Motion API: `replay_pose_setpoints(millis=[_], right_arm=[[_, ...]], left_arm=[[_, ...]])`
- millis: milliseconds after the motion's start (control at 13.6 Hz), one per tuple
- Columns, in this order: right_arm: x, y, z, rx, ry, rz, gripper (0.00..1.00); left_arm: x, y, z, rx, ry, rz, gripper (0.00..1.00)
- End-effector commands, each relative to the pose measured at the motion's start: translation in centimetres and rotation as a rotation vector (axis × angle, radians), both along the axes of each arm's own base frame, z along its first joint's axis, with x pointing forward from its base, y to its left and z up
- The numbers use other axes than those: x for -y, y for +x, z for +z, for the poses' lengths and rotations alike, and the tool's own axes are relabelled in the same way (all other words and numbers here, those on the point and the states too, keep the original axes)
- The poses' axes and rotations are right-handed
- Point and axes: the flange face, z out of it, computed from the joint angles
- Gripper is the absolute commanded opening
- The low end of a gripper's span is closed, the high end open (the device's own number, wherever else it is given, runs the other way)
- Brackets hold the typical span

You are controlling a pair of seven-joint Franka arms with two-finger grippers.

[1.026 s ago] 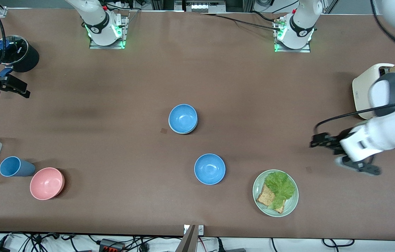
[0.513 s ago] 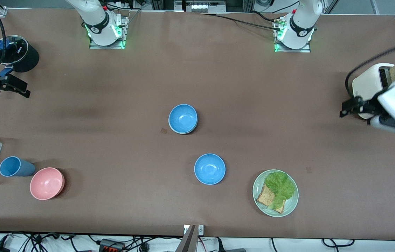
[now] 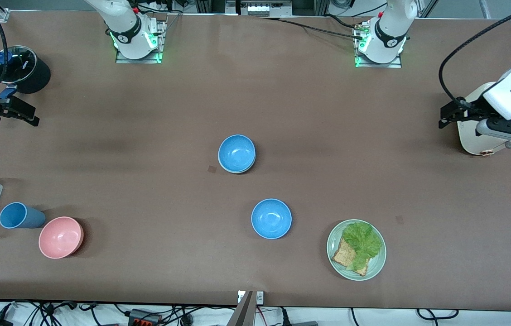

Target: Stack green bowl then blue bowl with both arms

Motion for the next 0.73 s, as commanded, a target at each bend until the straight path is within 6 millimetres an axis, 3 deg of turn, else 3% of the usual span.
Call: replay_pose_setpoints(millis=[0,660], right_arm=[[0.04,-0.91,0.58,0.008,0.002,0.012,1.00],[0.21,-0.87,0.38,0.002,0.002,0.010,1.00]], left_arm=[[-0.96,-0.56,0.11,0.004,-0.006,0.052,1.00],[-1.21,-0.38,-0.36,-0.013,0.012,0.116,1.00]])
